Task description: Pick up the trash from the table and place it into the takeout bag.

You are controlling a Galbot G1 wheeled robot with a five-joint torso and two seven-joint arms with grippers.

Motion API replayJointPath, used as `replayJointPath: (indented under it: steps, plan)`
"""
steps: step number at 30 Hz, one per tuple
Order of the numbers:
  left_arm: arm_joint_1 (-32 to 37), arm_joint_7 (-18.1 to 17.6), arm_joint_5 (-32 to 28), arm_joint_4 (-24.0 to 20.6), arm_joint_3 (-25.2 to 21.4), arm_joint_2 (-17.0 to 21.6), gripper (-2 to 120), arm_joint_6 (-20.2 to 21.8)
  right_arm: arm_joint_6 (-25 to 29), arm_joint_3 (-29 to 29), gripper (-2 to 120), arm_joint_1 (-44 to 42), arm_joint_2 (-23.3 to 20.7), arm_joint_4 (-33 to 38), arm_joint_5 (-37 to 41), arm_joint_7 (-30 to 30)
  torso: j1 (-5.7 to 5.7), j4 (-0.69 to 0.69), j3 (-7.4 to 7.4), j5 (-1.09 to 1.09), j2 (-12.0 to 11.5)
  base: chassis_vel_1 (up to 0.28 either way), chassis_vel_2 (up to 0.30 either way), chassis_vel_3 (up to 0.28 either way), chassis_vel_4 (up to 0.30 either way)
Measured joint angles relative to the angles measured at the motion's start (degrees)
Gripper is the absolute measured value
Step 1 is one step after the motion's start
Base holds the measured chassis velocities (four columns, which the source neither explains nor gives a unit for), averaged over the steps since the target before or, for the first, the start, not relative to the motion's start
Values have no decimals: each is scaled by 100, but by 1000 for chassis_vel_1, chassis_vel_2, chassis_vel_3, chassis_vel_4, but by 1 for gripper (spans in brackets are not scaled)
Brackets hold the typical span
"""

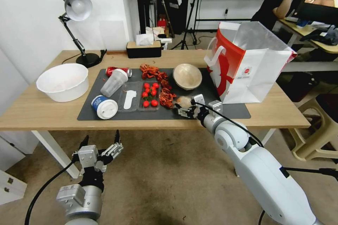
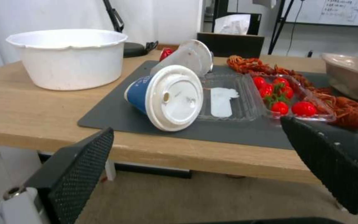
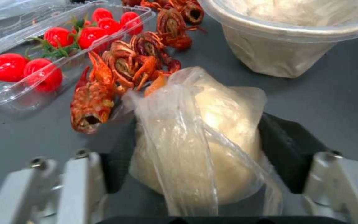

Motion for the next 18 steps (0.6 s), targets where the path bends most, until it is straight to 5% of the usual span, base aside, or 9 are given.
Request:
replayJointPath:
  steps: [15, 18]
  plan:
    - [6, -77, -8, -13, 9, -8, 100, -73, -252, 62, 14, -35, -62, 94, 39, 54, 0, 1, 0, 0, 1, 0, 0, 0, 0]
    - [1, -88, -8, -7, 11, -10, 100, -94, -278, 73, 11, -42, -76, 96, 75, 95, 0, 1, 0, 0, 1, 0, 0, 0, 0]
